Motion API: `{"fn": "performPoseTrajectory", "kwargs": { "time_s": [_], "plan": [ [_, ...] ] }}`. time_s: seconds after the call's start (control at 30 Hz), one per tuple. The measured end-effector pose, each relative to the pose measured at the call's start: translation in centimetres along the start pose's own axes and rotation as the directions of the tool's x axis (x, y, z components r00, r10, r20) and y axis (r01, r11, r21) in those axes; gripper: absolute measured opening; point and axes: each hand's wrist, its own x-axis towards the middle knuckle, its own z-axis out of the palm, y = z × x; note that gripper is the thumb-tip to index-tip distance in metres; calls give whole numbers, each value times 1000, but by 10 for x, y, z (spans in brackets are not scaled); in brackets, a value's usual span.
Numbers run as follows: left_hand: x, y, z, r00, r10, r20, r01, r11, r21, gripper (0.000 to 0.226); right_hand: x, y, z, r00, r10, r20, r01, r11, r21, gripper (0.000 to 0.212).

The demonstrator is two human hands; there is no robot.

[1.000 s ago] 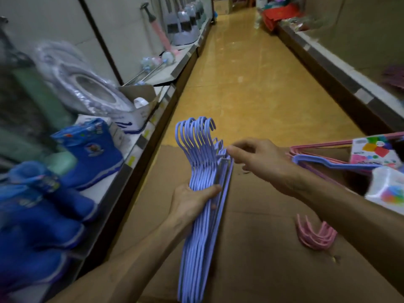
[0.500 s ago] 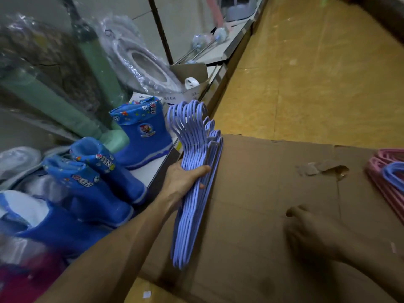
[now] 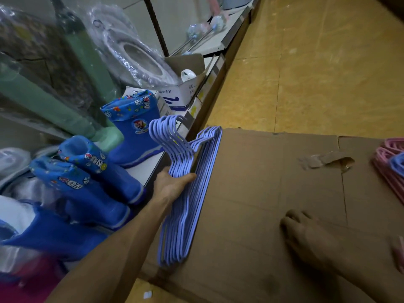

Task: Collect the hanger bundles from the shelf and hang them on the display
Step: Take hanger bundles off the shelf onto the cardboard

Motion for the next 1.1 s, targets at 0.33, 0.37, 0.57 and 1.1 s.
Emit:
{"fn": "performPoseTrajectory", "kwargs": {
  "time_s": [0.33,0.37,0.57,1.1],
  "plan": [
    [-4,-3,-2,995,88,-40,-64,910,409,70,-5,-1,1,1000,4,4,-4,999,-40,40],
    [-6,-2,-1,990,127,-52,-88,878,471,71,-5,-1,1,1000,7,1,-7,999,-42,40],
    [-14,7,-12,947,317,-57,-152,597,788,71,-14,1,-2,1000,17,-4,-18,999,-39,37],
    [-106,72,70,730,621,285,-679,708,194,3,-121,75,-48,939,153,-308,-71,963,261,33]
  ]
}}
